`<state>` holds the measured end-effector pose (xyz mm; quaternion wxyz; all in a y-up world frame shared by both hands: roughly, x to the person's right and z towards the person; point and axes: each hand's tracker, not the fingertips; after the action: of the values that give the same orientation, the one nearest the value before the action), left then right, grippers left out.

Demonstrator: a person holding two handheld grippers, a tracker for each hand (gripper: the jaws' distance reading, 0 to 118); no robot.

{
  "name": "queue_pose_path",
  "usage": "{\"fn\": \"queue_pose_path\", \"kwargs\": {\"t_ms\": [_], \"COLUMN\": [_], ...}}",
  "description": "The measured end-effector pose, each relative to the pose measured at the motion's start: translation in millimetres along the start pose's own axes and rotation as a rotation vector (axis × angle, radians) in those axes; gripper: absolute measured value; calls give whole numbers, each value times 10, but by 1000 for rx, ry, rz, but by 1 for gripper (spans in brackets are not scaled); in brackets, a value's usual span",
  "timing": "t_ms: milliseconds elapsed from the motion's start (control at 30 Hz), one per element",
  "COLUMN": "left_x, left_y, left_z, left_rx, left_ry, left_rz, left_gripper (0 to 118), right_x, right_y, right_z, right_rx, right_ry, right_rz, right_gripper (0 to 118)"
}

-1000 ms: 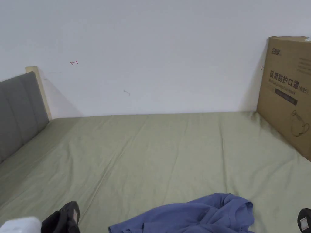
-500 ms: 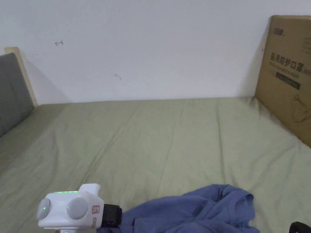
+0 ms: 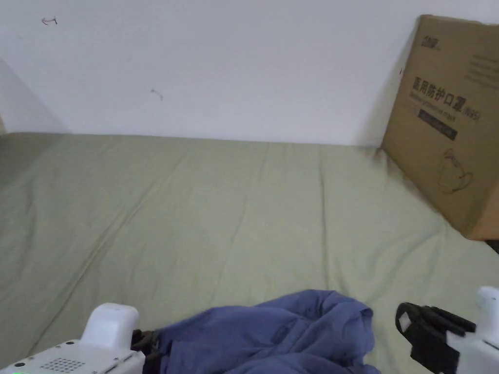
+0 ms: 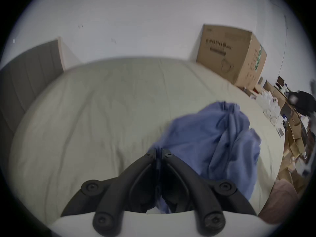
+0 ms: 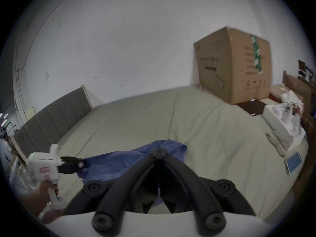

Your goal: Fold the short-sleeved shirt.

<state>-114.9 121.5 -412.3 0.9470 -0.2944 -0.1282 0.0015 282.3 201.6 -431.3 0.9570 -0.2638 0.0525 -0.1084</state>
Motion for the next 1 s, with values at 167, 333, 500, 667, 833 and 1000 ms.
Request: {"fn": "queue_pose_path", "kwargs": {"t_ms": [167, 333, 500, 667, 833, 1000], "left_x": [-189, -314, -403, -444, -439, -382], "left_y": [423, 436, 337, 262, 402, 764], "left_z": [-16, -65, -157, -200, -74, 376], "left_rx": [63, 44, 13, -12, -9, 66], "left_ry": [-59, -61, -51, -50, -61, -51], "left_rz": [66, 69, 86, 103, 102, 58], "left_gripper": [4, 4, 4, 4, 4, 4], "right_x": [267, 312, 289, 112, -32, -105], "right_y": [603, 665, 363, 448, 629, 943], "right_z": [-1302, -2377, -2883, -2566, -1921, -1023], "right_rx": [-328, -562, -832, -689, -567, -367], "right_ry": [31, -54, -171, -125, -25, -9], "right_rz": [-32, -21, 36, 156, 147, 143], "right_gripper": [56, 118, 113, 68, 9, 8]}}
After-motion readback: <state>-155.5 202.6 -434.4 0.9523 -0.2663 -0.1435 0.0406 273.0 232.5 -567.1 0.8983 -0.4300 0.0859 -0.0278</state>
